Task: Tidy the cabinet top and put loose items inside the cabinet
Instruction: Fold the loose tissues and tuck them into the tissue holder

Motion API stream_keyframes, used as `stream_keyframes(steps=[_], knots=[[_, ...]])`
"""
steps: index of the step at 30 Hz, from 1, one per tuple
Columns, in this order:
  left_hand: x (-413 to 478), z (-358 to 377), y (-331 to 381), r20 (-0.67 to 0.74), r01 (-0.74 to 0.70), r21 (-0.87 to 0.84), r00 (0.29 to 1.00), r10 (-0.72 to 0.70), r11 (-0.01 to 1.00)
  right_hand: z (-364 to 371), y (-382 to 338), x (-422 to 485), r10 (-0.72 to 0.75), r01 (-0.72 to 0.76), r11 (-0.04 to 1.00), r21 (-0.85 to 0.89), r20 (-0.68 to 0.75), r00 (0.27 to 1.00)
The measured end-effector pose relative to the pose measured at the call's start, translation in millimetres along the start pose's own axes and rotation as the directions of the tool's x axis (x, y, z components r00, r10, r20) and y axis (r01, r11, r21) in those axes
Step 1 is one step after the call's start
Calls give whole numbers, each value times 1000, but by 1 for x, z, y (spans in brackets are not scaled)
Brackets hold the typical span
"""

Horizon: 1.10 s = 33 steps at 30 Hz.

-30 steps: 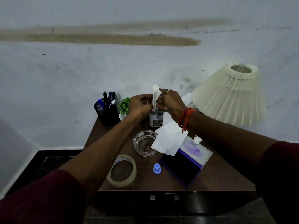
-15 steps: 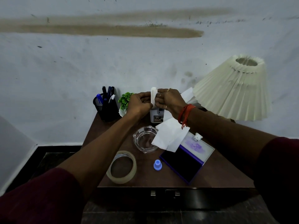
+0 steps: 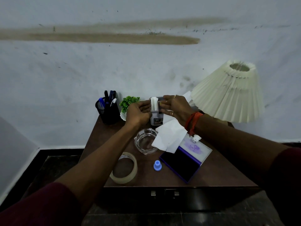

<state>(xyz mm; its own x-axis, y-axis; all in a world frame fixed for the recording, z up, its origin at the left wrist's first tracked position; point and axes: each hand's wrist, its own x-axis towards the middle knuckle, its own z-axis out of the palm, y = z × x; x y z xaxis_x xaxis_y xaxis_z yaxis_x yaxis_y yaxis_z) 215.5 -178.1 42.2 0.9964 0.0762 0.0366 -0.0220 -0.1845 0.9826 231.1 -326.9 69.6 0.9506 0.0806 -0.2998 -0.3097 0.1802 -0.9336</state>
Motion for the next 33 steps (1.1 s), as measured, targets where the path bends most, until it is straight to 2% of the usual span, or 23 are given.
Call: stream_keyframes(steps=[6,11,15,18,20,26,33], knots=[[-19,4,-11,-38,67,-25,997,-68,997,-18,9,-24,55,-53,995,86,-26,998],[-35,8,-31,15,146,151,989,-150,978,-42,22,-46,142,-141,980,138,5,990],[-46,15,-33,20,157,260,986,-168,953,-56,46,-65,69,-58,995,86,-127,990],[-52,18,-30,15,143,327,987,-157,934,-67,62,-76,25,-59,990,-131,-253,967],[-54,20,-29,18,138,353,988,-154,925,-73,72,-79,6,-78,975,-210,-324,946],[-56,25,-32,34,132,364,987,-155,922,-88,98,-71,40,-106,983,-151,-387,921],[-49,30,-28,37,31,462,998,-55,887,-80,106,-75,52,-99,991,-86,-441,896]])
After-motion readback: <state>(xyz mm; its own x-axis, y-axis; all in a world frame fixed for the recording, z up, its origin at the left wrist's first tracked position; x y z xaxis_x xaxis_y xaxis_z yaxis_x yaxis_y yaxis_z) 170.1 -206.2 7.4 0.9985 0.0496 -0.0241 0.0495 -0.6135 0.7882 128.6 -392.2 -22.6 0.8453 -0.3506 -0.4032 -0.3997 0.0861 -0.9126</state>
